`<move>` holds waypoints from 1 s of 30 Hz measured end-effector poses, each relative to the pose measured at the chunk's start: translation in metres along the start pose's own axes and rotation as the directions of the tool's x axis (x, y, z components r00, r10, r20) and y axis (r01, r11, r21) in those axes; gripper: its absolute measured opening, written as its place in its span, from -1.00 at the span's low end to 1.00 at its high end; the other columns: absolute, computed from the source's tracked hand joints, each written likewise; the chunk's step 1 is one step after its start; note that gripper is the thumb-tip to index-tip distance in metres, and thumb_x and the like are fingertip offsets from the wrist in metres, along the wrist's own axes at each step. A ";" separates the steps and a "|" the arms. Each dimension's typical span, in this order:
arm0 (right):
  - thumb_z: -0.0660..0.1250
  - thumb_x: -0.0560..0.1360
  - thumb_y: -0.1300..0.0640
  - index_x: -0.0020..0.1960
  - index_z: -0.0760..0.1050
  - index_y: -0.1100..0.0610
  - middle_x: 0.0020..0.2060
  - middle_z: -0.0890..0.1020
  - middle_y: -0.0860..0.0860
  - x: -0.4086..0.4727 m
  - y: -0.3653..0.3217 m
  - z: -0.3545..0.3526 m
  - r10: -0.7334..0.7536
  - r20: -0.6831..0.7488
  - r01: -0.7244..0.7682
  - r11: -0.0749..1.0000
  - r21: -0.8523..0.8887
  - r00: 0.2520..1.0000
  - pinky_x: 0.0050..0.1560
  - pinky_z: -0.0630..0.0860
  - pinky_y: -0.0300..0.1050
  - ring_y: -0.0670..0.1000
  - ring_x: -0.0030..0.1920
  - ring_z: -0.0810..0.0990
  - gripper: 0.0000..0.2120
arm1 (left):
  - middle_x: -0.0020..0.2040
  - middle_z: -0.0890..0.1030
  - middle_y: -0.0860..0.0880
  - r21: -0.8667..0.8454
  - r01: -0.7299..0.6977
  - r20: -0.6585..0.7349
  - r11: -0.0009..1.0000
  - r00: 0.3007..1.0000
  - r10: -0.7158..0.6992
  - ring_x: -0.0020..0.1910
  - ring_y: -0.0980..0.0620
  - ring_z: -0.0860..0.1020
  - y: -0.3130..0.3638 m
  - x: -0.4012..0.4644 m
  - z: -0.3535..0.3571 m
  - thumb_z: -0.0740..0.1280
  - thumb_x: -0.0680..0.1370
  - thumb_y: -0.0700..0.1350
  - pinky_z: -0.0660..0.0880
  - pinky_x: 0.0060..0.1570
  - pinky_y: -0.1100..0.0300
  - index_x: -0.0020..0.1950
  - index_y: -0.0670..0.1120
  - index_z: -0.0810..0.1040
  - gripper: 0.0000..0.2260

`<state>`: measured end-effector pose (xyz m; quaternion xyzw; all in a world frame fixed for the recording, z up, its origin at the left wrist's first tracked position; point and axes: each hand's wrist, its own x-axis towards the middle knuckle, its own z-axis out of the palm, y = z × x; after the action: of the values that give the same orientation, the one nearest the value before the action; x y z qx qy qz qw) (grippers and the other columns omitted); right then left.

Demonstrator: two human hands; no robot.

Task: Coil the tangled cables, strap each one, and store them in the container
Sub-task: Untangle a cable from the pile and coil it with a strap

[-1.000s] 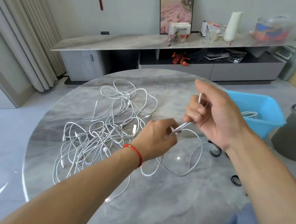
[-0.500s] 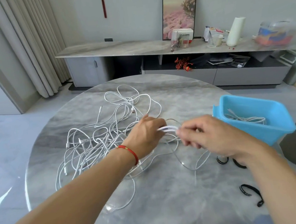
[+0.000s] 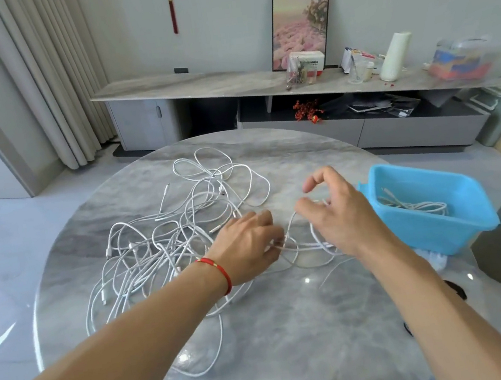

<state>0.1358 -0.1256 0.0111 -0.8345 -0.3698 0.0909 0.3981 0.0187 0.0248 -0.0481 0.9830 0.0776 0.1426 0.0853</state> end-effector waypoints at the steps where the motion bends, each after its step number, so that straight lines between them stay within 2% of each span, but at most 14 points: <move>1: 0.38 0.42 -0.13 0.00 0.41 -0.07 -0.44 0.53 -0.11 0.000 0.000 0.001 0.047 0.050 -0.042 0.994 -0.105 0.998 -0.34 0.32 -0.08 -0.07 -0.38 0.51 -0.75 | 0.07 0.52 0.04 0.049 0.000 0.029 0.999 1.000 -0.001 0.12 -0.03 0.48 0.001 -0.001 0.002 0.22 0.61 0.06 0.41 0.08 0.01 0.10 0.06 0.56 -0.82; 4: 0.38 0.42 -0.27 0.07 0.59 -0.07 -0.10 0.67 -0.07 -0.005 0.001 0.015 0.045 0.225 0.087 0.835 -0.544 0.973 -0.16 0.37 -0.10 0.08 0.05 0.64 -0.65 | 0.02 0.52 0.02 0.034 0.013 -0.007 0.999 1.000 -0.013 0.11 -0.04 0.47 -0.001 -0.001 0.003 0.21 0.62 0.07 0.40 0.06 -0.01 0.06 0.01 0.54 -0.81; 5: 0.36 0.45 -0.31 0.02 0.62 -0.05 -0.06 0.68 -0.03 -0.007 0.001 0.021 0.030 0.255 0.136 0.784 -0.606 0.967 -0.16 0.37 -0.08 0.12 0.09 0.63 -0.63 | 0.00 0.52 0.01 0.020 0.009 -0.032 1.000 0.999 -0.008 0.09 -0.05 0.47 -0.001 0.000 0.002 0.24 0.60 0.04 0.40 0.05 -0.02 0.03 -0.01 0.55 -0.83; 7: 0.32 0.50 -0.33 -0.13 0.57 -0.04 -0.18 0.67 -0.06 -0.010 -0.001 0.030 -0.030 0.282 0.193 0.798 -0.571 0.959 -0.19 0.35 -0.05 0.11 -0.01 0.62 -0.65 | -0.03 0.53 -0.01 0.008 0.019 -0.048 1.000 0.999 -0.018 0.06 -0.07 0.47 -0.003 0.000 0.001 0.30 0.54 -0.01 0.41 0.03 -0.03 -0.02 -0.06 0.56 -0.85; 10: 0.28 0.57 -0.24 -0.24 0.52 -0.12 -0.25 0.60 -0.13 -0.005 0.000 0.028 -0.157 0.243 0.239 0.904 -0.355 0.957 -0.03 0.39 -0.05 -0.04 -0.04 0.50 -0.71 | -0.13 0.55 -0.07 -0.133 0.062 -0.047 0.989 0.997 -0.069 -0.05 -0.11 0.50 -0.004 0.000 0.001 0.35 0.52 -0.06 0.43 0.00 -0.05 -0.08 -0.14 0.59 -0.86; 12: 0.33 0.60 -0.09 -0.25 0.54 -0.13 -0.13 0.59 -0.10 -0.005 0.001 0.027 -0.225 0.193 0.249 0.962 -0.114 0.955 0.04 0.39 -0.24 -0.16 -0.02 0.50 -0.76 | -0.19 0.56 -0.08 -0.240 0.083 -0.079 0.967 0.991 -0.105 -0.13 -0.10 0.50 -0.003 0.000 0.000 0.39 0.52 -0.12 0.44 -0.02 -0.03 -0.13 -0.17 0.58 -0.88; 14: 0.35 0.63 0.06 -0.18 0.62 0.06 0.00 0.65 -0.04 -0.008 0.000 0.026 -0.207 0.154 0.180 0.968 0.177 0.966 0.11 0.44 -0.35 -0.22 -0.01 0.57 -0.78 | -0.20 0.55 -0.04 -0.299 0.113 -0.106 0.948 0.983 -0.151 -0.13 -0.06 0.48 -0.003 0.003 -0.002 0.41 0.48 -0.15 0.45 0.00 -0.04 -0.15 -0.11 0.56 -0.94; 16: 0.31 0.65 0.17 -0.13 0.58 0.32 0.08 0.72 -0.04 -0.009 -0.004 0.023 -0.140 0.147 0.052 0.873 0.485 0.979 0.26 0.52 -0.12 -0.17 0.04 0.65 -0.74 | -0.12 0.57 0.00 -0.306 0.150 -0.105 0.940 0.976 -0.189 -0.05 -0.04 0.48 -0.003 0.005 -0.004 0.36 0.43 -0.09 0.45 0.06 -0.04 -0.07 -0.05 0.59 -0.89; 17: 0.30 0.64 0.21 -0.19 0.51 0.34 0.09 0.74 0.00 -0.009 -0.006 0.021 -0.114 0.142 0.003 0.789 0.615 0.983 0.29 0.52 -0.02 -0.10 0.10 0.67 -0.72 | -0.07 0.58 0.03 -0.295 0.170 -0.090 0.940 0.975 -0.204 0.01 -0.04 0.48 -0.004 0.005 -0.006 0.31 0.41 -0.04 0.45 0.08 -0.03 -0.02 -0.03 0.61 -0.80; 19: 0.26 0.59 0.22 -0.29 0.37 0.22 0.09 0.74 0.15 -0.008 -0.011 0.017 -0.080 0.144 -0.067 0.606 0.793 0.986 0.33 0.51 0.09 0.09 0.20 0.68 -0.72 | -0.05 0.58 0.06 -0.277 0.183 -0.092 0.943 0.972 -0.216 0.04 -0.03 0.48 -0.005 0.004 -0.009 0.24 0.39 0.01 0.46 0.09 -0.03 0.04 0.00 0.63 -0.70; 22: 0.18 0.64 0.17 -0.28 0.43 0.21 -0.08 0.73 0.22 -0.011 -0.018 0.015 -0.032 0.182 -0.158 0.368 0.916 0.983 0.25 0.60 0.09 0.23 0.09 0.71 -0.67 | -0.12 0.51 0.08 -0.223 0.143 -0.153 0.964 0.972 -0.179 0.00 -0.06 0.47 -0.007 0.002 -0.013 0.25 0.40 0.00 0.46 0.04 -0.04 0.03 -0.03 0.61 -0.72; 25: 0.17 0.69 0.10 -0.38 0.33 0.07 -0.39 0.51 0.09 -0.011 -0.024 0.017 0.116 0.171 -0.195 0.244 0.950 0.978 -0.07 0.57 -0.03 0.10 -0.30 0.55 -0.56 | 0.02 0.57 0.09 -0.121 0.072 -0.136 0.990 0.987 -0.089 0.10 -0.02 0.46 -0.012 0.000 -0.013 0.30 0.43 0.02 0.42 0.09 -0.02 0.09 0.04 0.59 -0.74; 27: 0.18 0.69 0.07 -0.34 0.24 0.04 -0.44 0.35 0.04 -0.012 -0.027 0.017 0.163 0.166 -0.198 0.202 0.959 0.973 -0.19 0.51 -0.07 0.03 -0.42 0.35 -0.57 | 0.09 0.56 0.13 -0.074 0.051 -0.106 0.996 0.993 -0.059 0.13 0.04 0.44 -0.017 -0.001 -0.013 0.34 0.47 0.04 0.41 0.11 0.01 0.13 0.11 0.58 -0.76; 30: 0.19 0.67 0.11 -0.40 0.23 0.01 -0.50 0.24 -0.02 -0.011 -0.027 0.011 0.193 0.109 -0.157 0.250 0.955 0.975 -0.38 0.47 -0.12 -0.01 -0.49 0.19 -0.54 | 0.13 0.55 0.17 -0.040 0.102 -0.113 0.994 0.988 -0.106 0.14 0.06 0.44 -0.030 -0.003 -0.019 0.37 0.48 0.09 0.40 0.10 0.03 0.10 0.17 0.60 -0.80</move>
<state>0.1080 -0.1152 0.0219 -0.4621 -0.1393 0.3261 0.8128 0.0067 0.0560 -0.0368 0.9662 0.1312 0.1956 0.1050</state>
